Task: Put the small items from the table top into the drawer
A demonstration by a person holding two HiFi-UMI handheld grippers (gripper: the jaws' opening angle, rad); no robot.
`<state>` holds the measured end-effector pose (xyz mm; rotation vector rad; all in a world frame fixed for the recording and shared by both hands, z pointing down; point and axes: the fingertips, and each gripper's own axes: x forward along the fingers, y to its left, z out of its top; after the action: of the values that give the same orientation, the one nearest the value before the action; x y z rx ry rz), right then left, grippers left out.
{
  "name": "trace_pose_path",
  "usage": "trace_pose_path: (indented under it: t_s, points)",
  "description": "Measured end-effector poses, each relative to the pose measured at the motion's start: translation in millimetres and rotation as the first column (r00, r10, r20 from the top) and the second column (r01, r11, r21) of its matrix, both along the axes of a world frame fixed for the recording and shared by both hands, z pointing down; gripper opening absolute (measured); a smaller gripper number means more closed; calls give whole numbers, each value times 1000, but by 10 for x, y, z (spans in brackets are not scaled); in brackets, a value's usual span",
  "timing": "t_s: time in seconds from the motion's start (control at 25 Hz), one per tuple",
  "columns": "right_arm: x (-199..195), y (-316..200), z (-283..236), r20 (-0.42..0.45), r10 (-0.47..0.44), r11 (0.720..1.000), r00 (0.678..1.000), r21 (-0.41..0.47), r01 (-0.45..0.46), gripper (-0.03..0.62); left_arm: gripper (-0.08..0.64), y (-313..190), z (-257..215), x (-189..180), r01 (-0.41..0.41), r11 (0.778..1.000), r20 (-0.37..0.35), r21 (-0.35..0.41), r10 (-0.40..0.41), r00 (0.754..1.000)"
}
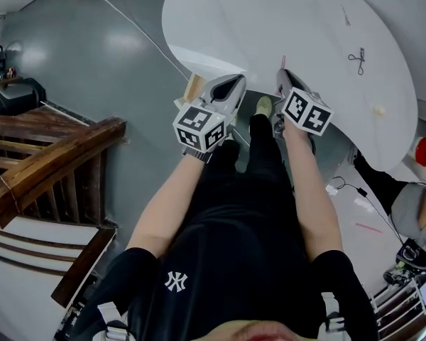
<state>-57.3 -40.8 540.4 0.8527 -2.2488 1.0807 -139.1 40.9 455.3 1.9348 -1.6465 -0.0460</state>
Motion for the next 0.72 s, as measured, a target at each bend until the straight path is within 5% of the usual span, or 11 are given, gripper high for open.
trace_pose_path:
  t_s: [0.44, 0.72]
  points:
    - [-399, 794, -15, 24, -134, 991, 991, 9, 134, 67, 0, 477, 117, -244, 63, 998, 18, -24, -62, 998]
    - [-718, 1338, 3, 55, -273, 962, 960, 37, 272, 67, 0, 801, 221, -443, 126, 991, 11, -47, -126, 992]
